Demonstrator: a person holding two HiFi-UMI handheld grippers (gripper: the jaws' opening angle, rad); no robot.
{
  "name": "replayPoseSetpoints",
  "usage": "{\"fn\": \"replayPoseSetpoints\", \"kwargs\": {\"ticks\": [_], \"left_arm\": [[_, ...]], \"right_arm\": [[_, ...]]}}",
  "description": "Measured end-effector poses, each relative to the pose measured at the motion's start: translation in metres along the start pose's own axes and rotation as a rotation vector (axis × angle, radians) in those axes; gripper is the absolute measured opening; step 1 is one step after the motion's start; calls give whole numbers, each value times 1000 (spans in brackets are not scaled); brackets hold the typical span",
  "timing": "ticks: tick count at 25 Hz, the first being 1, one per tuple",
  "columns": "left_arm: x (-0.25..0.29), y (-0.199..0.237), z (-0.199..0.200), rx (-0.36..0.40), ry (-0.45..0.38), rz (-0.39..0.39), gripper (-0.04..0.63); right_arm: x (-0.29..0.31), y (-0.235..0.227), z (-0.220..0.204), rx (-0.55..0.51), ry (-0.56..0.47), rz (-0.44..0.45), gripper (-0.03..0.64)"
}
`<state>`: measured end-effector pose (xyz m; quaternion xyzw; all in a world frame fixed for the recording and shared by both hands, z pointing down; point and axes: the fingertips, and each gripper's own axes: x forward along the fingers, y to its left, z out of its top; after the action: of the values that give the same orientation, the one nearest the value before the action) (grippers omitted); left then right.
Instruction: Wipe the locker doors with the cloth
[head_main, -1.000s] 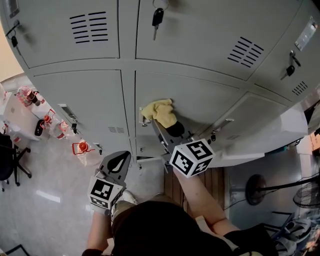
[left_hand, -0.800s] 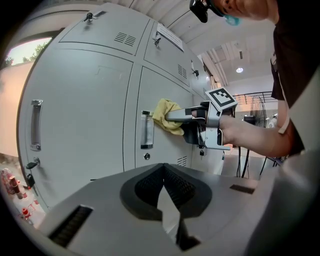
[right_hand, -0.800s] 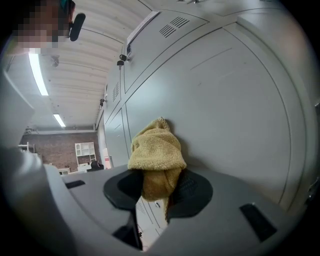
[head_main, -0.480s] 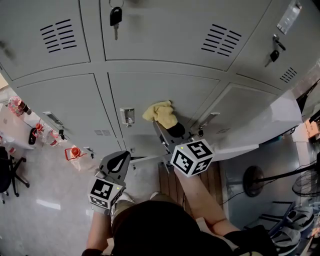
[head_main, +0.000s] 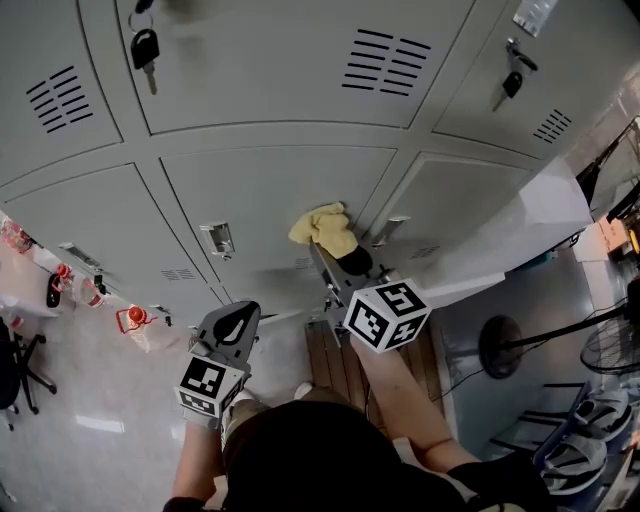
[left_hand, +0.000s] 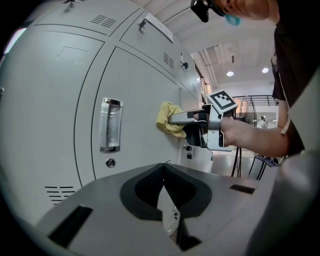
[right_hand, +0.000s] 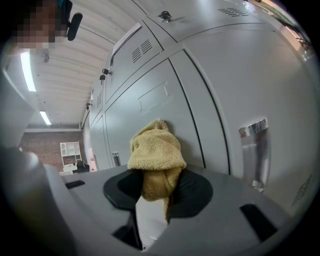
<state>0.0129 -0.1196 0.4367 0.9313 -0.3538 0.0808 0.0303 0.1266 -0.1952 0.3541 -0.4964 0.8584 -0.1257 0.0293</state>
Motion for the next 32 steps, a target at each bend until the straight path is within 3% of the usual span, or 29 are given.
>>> {"fn": "replayPoseSetpoints", "kwargs": {"ticks": [16,32], "left_arm": [[21,-15,-5,7,34,-40,8],[-13,9,-18,-9,61,21,8]], "right_arm": [[-18,-36,-17,75,-1,-57,132],[14,8,-44,86,58,16,130]]}}
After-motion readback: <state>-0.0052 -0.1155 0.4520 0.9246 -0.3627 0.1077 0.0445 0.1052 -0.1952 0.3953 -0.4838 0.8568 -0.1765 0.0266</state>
